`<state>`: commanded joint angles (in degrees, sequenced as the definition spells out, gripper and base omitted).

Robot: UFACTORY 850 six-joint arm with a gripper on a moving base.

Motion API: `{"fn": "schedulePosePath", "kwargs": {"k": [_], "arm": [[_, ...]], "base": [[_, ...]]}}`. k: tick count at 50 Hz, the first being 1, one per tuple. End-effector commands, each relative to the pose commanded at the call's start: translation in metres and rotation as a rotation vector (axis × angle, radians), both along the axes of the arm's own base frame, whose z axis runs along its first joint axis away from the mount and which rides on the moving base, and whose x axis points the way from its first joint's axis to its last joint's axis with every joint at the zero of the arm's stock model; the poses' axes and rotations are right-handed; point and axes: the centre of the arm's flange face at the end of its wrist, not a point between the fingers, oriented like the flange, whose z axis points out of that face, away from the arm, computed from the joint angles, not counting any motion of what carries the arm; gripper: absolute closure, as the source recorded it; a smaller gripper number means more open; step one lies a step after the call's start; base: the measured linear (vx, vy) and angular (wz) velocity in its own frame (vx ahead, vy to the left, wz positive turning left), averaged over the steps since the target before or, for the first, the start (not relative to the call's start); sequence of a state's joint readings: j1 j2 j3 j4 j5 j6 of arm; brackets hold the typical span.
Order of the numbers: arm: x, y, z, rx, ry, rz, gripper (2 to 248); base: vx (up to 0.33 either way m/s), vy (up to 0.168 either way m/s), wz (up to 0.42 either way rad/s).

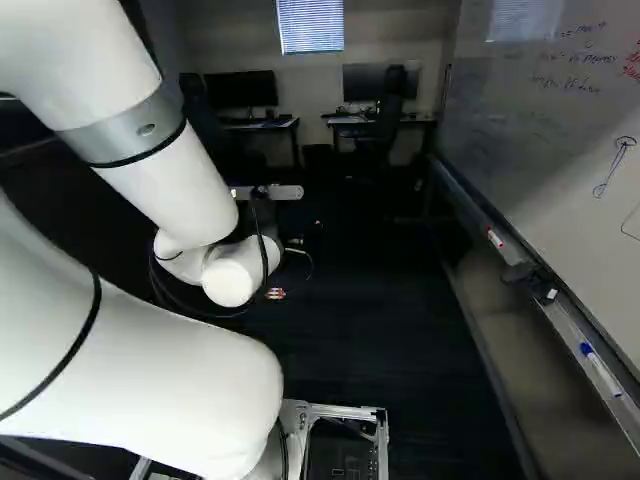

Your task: Open the door and move inside

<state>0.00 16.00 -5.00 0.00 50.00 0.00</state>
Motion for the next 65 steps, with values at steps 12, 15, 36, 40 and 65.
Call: {"fn": "schedulePosePath", "kwargs": {"k": [12, 15, 36, 40, 65], "arm": [[0.0000, 0.0000, 0.0000, 0.000, 0.000, 0.000, 3], [0.0000, 0.0000, 0.0000, 0.000, 0.000, 0.000, 3], [0.0000, 0.0000, 0.0000, 0.000, 0.000, 0.000, 3], [0.0000, 0.0000, 0.0000, 0.000, 0.000, 0.000, 3], [0.0000, 0.0000, 0.0000, 0.000, 0.000, 0.000, 3]], "base": [[0.203, 0.003, -0.003], [0.222, 0.007, -0.007], [0.208, -0.010, 0.002], [0.172, -0.036, -0.003], [0.167, -0.032, -0.006]]}}
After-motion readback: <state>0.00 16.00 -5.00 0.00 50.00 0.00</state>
